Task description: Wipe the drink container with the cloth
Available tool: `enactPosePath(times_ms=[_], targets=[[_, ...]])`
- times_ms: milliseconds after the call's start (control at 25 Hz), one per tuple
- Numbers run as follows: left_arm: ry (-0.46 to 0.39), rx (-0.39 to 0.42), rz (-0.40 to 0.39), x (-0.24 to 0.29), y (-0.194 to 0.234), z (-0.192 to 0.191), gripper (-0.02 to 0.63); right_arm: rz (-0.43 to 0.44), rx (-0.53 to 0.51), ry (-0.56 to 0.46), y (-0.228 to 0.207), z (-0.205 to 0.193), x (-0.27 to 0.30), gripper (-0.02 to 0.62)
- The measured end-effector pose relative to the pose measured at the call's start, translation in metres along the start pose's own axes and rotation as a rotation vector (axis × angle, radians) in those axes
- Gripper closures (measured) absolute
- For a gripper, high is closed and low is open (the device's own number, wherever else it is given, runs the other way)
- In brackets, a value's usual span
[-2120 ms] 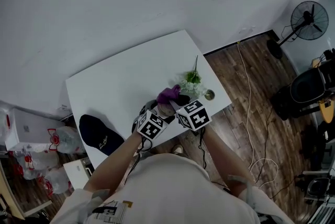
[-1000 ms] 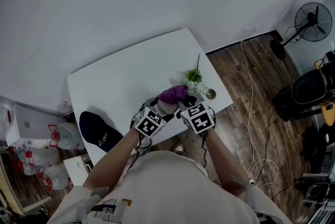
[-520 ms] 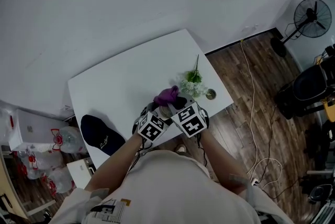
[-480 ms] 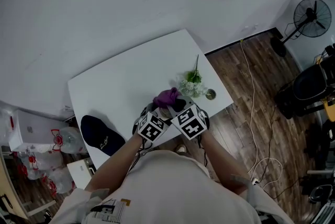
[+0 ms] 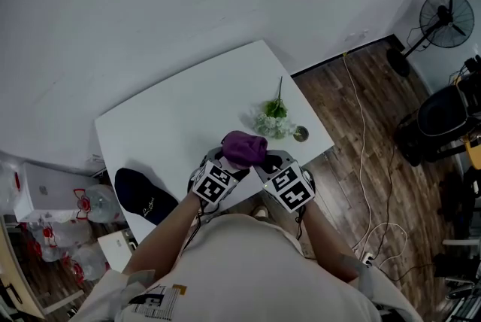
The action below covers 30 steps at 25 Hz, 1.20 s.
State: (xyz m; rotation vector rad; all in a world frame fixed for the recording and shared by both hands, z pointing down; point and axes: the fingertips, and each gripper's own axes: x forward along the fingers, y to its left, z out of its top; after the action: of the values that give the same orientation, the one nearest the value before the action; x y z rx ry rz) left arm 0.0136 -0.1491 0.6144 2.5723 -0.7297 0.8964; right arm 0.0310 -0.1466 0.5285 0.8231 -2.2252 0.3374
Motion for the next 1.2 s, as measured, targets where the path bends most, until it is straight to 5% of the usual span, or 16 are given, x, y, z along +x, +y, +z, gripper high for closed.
enactPosePath(times_ms=[280, 560, 720, 880, 1040, 1200], targets=[[0.006, 0.008, -0.004, 0.000, -0.001, 0.000, 0.232, -0.119, 0.097, -0.045, -0.036, 0.007, 0.014, 0.512], [0.016, -0.007, 0.020, -0.001, 0.000, 0.001, 0.232, -0.165, -0.025, -0.063, -0.022, 0.039, 0.032, 0.514], [0.028, -0.007, 0.042, -0.001, -0.001, -0.001, 0.232, -0.127, -0.106, -0.046, -0.008, 0.038, 0.029, 0.512], [0.041, -0.010, 0.052, 0.001, 0.001, 0.000, 0.232, -0.003, -0.197, -0.048, 0.030, 0.032, 0.024, 0.514], [0.043, -0.004, 0.041, 0.000, 0.000, 0.000, 0.232, 0.039, -0.159, -0.059, 0.040, 0.019, 0.008, 0.512], [0.036, -0.013, 0.047, 0.000, 0.004, 0.000, 0.232, -0.017, -0.152, 0.014, 0.026, -0.012, -0.009, 0.512]])
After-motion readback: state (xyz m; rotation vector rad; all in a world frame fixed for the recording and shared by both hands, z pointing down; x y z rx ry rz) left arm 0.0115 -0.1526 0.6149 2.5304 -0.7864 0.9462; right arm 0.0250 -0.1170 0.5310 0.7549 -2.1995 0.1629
